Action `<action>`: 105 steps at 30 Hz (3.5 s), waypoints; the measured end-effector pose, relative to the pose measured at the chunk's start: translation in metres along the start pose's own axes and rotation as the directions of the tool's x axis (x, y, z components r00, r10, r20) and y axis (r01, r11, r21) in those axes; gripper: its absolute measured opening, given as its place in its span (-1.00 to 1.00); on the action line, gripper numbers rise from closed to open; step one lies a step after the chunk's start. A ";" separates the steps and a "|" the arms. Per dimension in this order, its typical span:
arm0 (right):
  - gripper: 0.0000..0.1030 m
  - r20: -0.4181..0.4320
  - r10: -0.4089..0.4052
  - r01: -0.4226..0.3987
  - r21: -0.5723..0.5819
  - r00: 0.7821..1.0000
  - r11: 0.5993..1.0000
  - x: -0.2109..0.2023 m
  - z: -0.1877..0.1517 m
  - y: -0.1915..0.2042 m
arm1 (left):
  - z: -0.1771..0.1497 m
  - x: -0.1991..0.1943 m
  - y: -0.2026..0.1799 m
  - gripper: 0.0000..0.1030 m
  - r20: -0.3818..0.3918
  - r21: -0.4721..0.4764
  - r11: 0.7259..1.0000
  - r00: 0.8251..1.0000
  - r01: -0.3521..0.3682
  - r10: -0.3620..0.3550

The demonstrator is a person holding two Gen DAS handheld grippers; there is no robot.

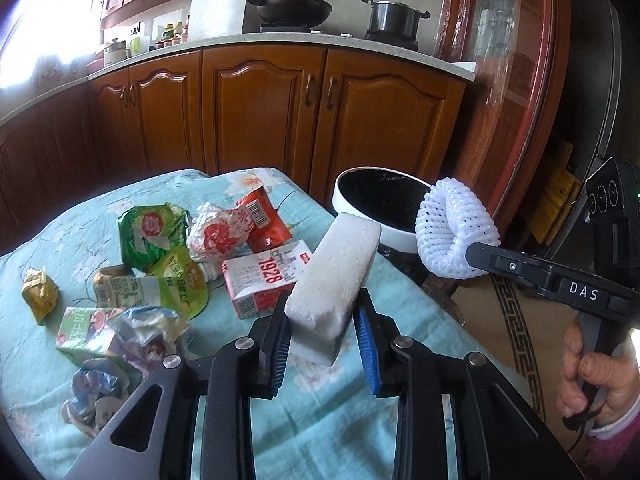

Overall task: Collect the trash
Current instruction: 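Carry both items over the bin and open both tools to drop them, then grasp crumpled paper with the left tool while the right tool grasps a crumpled wrapper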

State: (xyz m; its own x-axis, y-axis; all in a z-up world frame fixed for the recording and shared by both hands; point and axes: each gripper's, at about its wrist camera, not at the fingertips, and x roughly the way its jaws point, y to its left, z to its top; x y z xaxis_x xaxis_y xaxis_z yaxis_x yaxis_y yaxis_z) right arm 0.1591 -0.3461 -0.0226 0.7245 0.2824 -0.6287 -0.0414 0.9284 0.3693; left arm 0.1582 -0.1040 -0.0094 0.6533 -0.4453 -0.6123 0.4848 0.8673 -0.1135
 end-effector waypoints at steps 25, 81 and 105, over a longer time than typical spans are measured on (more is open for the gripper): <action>-0.44 -0.086 -0.106 0.111 0.054 0.991 0.992 0.051 0.072 -0.099 | 0.136 0.174 -0.054 -0.42 -0.129 0.003 1.000 0.991 0.025 -0.024; 0.90 -0.094 0.119 -0.116 0.040 0.988 0.992 0.042 -0.048 0.047 | -0.039 -0.055 0.005 0.58 -0.011 -0.268 0.928 0.964 -0.259 0.266; 0.54 -0.215 0.223 -0.243 -0.070 0.951 0.967 0.116 -0.041 0.143 | -0.057 -0.084 0.098 0.57 -0.120 -0.432 0.831 0.936 -0.350 0.332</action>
State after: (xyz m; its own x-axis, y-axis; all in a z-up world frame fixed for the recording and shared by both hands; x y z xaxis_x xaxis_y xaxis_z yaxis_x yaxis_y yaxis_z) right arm 0.2090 -0.1707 -0.0701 0.5315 0.5277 -0.6627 -0.2646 0.8466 0.4619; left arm 0.1177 0.0311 -0.0130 0.7021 -0.1019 -0.7047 -0.0770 0.9730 -0.2174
